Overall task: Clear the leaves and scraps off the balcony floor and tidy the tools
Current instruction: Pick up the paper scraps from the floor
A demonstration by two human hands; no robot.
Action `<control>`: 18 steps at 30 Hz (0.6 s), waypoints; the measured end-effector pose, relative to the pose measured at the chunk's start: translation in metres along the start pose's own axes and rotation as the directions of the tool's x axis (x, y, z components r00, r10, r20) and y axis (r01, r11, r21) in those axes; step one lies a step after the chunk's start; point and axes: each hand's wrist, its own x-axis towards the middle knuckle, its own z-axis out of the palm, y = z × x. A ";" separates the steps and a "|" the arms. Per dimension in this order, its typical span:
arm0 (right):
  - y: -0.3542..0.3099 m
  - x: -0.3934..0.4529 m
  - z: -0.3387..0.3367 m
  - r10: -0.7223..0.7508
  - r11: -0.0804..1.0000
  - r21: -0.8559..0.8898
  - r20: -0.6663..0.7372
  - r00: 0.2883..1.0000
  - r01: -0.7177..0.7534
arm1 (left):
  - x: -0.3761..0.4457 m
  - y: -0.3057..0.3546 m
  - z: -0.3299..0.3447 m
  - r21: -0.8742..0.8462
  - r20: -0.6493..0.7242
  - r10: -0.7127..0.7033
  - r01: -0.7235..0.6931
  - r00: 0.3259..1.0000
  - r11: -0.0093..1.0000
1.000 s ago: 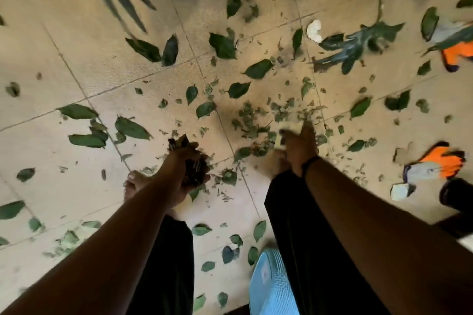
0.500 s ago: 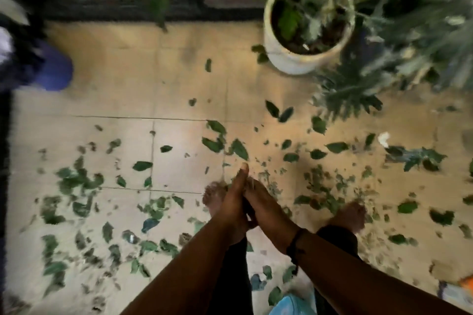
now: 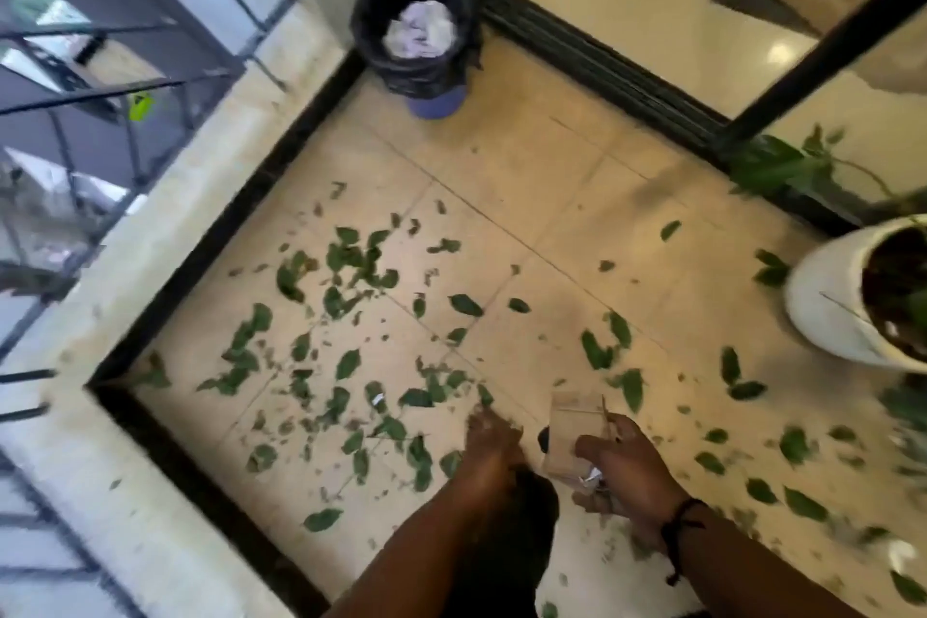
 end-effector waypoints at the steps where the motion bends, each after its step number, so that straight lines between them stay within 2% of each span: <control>1: -0.010 -0.006 0.014 0.005 1.000 -0.018 0.008 1.000 -0.004 | -0.006 0.005 -0.021 0.156 -0.042 0.080 -0.072 0.996 0.985; 4: -0.042 -0.013 0.050 -0.020 0.992 -0.121 0.030 0.999 0.024 | -0.012 0.026 -0.067 0.584 -0.069 0.307 -0.211 0.949 0.784; 6: -0.065 -0.005 0.071 -0.052 0.984 -0.169 0.039 0.998 0.058 | -0.007 0.044 -0.086 0.774 -0.066 0.456 -0.243 0.887 0.585; 8: -0.087 0.008 0.086 -0.078 0.980 -0.182 0.038 0.996 0.083 | -0.001 0.062 -0.098 0.889 -0.005 0.558 -0.252 0.830 0.383; 10: -0.112 0.027 0.095 -0.090 0.983 -0.156 0.034 0.995 0.094 | 0.008 0.085 -0.106 0.938 0.034 0.572 -0.224 0.820 0.265; 15: -0.169 0.095 0.103 -0.095 0.983 -0.161 0.001 0.995 0.094 | 0.040 0.144 -0.128 0.989 0.102 0.465 -0.141 0.879 0.050; 18: -0.209 0.131 0.108 -0.066 0.979 -0.192 -0.002 0.998 0.065 | 0.059 0.184 -0.147 0.994 0.085 0.425 -0.106 0.901 0.026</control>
